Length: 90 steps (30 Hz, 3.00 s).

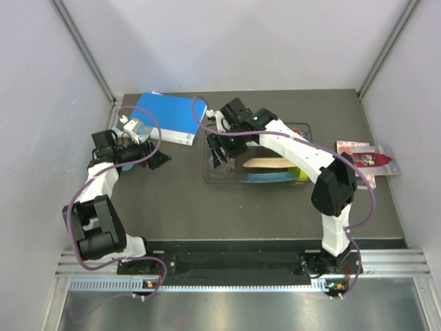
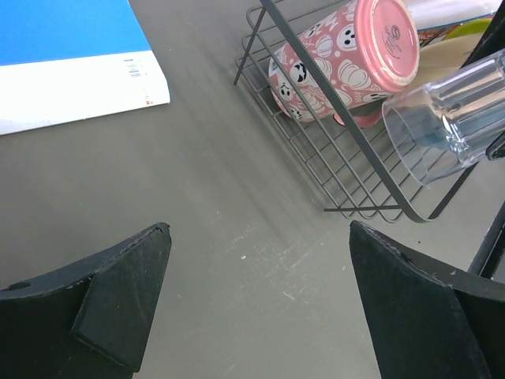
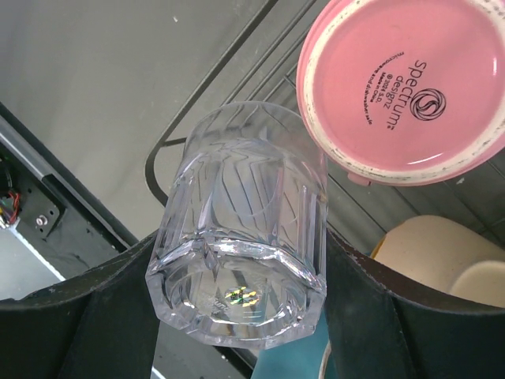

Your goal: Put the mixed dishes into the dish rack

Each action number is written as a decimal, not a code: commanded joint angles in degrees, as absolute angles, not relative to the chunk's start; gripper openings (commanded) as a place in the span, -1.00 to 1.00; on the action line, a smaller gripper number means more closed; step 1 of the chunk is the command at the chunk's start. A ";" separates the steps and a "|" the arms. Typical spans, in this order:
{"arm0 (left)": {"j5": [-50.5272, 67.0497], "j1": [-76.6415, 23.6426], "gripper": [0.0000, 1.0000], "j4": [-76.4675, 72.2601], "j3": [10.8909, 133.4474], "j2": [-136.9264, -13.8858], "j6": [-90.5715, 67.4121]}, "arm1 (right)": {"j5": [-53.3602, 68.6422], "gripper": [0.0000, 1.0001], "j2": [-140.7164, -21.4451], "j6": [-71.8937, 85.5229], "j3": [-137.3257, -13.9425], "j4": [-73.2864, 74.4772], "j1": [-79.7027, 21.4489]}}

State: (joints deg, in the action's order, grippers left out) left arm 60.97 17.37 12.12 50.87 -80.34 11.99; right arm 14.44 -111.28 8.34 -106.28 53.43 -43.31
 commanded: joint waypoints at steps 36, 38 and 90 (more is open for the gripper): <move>62.67 17.75 0.98 9.49 51.94 -80.07 11.25 | 4.31 -1.00 -119.35 7.38 -109.25 55.20 -45.97; 62.67 17.75 0.98 9.32 52.03 -80.24 11.16 | 3.87 -0.92 -119.44 7.47 -109.16 55.20 -46.06; 38.23 9.76 0.98 22.58 49.92 -66.01 8.08 | -20.84 0.99 -64.87 10.20 -78.06 43.60 -46.93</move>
State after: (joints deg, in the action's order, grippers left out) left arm 41.85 9.87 19.33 49.19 -70.48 6.48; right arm -20.95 -67.81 9.63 -79.59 47.57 -47.18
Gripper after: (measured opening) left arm 0.990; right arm 0.996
